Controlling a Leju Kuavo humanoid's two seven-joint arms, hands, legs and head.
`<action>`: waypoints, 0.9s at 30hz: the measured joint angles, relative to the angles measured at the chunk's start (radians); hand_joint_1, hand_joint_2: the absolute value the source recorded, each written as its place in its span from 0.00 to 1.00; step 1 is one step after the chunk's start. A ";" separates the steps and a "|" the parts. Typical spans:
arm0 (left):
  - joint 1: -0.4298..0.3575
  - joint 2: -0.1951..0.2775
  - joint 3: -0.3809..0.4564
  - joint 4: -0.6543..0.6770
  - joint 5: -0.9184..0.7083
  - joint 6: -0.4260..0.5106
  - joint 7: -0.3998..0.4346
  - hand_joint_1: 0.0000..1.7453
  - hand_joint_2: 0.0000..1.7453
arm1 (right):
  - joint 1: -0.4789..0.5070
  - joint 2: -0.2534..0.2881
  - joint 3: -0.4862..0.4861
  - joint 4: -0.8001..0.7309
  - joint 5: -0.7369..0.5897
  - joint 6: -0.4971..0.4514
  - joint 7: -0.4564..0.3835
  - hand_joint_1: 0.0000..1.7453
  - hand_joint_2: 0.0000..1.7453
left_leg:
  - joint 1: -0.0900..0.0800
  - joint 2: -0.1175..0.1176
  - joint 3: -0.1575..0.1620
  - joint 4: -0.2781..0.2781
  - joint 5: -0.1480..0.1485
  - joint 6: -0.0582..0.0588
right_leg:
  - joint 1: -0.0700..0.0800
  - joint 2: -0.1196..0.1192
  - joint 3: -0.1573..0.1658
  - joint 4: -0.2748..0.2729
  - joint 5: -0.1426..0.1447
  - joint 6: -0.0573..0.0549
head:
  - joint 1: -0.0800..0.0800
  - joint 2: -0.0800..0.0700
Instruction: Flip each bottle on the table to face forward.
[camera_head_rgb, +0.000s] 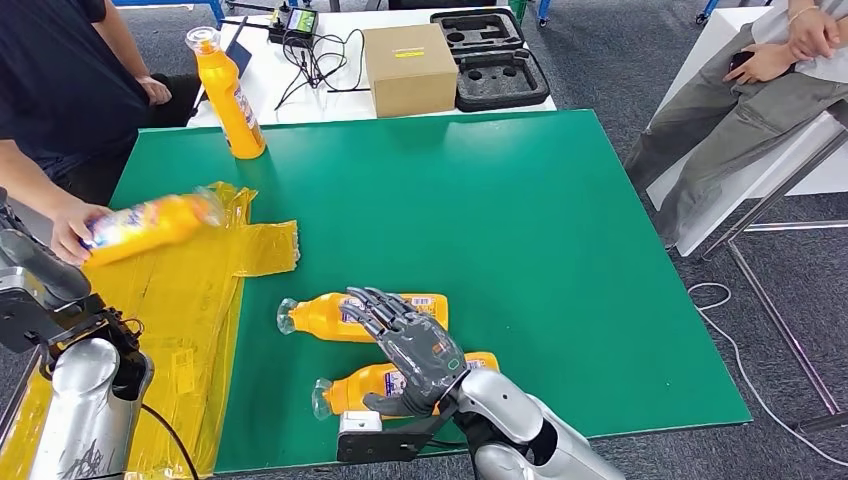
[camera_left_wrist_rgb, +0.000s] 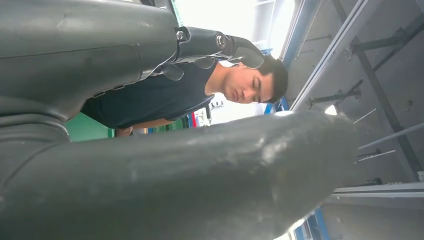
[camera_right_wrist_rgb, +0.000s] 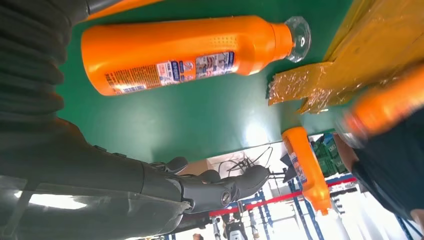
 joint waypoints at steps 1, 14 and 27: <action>0.000 -0.001 0.001 0.000 0.000 0.000 0.000 0.00 0.00 | 0.001 -0.002 0.002 0.000 0.001 0.003 0.005 0.00 1.00 | 0.000 0.000 0.000 0.000 0.000 0.000 | 0.000 0.000 0.000 0.000 0.000 0.000 | 0.000 0.000; 0.000 -0.018 0.025 0.002 0.004 -0.011 0.029 0.00 0.00 | 0.117 -0.066 0.001 -0.008 0.041 0.029 0.131 0.00 1.00 | 0.000 0.000 -0.001 0.000 -0.001 0.000 | 0.000 0.000 0.000 0.000 0.000 0.000 | 0.000 0.000; -0.004 -0.043 0.044 0.002 0.016 -0.045 0.051 0.00 0.00 | 0.174 -0.137 -0.038 -0.060 0.089 0.053 0.203 0.00 1.00 | 0.000 0.000 0.000 0.000 -0.001 -0.001 | 0.000 0.000 -0.001 0.000 0.000 0.000 | 0.000 0.000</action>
